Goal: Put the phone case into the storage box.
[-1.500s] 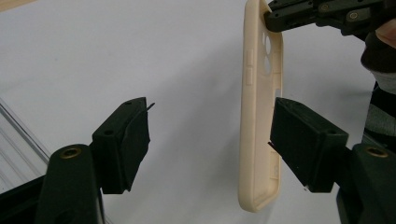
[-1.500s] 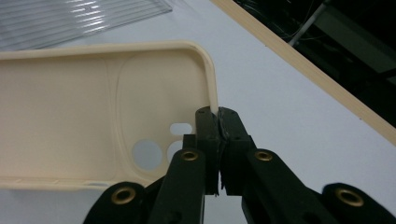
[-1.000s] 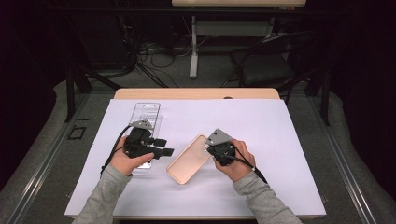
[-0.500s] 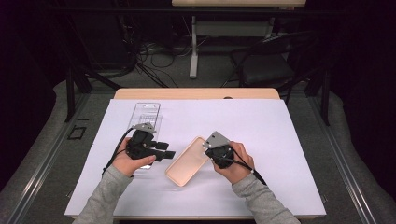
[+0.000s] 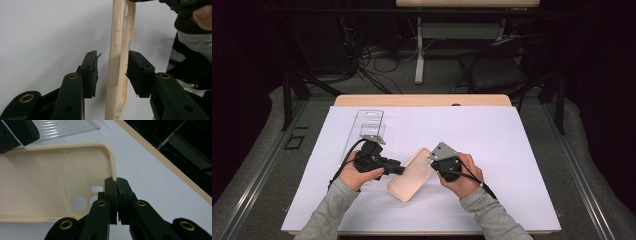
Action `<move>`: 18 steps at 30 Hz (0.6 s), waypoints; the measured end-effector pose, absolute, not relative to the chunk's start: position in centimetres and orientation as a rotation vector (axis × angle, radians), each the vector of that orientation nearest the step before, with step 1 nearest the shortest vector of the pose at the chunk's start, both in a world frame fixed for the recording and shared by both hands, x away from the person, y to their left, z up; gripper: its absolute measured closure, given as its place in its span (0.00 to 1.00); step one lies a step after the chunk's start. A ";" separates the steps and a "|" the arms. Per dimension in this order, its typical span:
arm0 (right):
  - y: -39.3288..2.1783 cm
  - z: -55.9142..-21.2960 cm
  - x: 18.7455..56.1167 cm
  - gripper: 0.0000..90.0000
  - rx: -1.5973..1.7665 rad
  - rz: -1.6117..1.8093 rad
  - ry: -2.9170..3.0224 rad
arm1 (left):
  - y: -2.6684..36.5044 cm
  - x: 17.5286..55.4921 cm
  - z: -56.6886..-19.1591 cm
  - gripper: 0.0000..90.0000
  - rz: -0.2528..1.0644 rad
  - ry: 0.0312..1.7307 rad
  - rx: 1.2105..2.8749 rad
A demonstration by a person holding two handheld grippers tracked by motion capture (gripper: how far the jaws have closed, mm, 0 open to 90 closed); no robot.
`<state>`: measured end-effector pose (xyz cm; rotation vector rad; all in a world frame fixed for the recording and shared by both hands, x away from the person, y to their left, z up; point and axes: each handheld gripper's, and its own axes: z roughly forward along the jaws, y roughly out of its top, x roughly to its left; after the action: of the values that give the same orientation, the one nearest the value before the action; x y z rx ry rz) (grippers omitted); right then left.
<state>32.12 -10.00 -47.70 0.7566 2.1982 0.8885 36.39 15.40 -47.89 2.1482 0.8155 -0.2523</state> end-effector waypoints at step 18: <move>-9.6 -47.7 31.7 0.98 0.733 0.910 2.213 | 14.5 36.4 -48.7 0.79 -0.304 0.789 2.186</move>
<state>31.72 -9.56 -47.66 0.7328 2.2132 0.9100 36.35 14.49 -48.66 2.1861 0.7886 -0.3042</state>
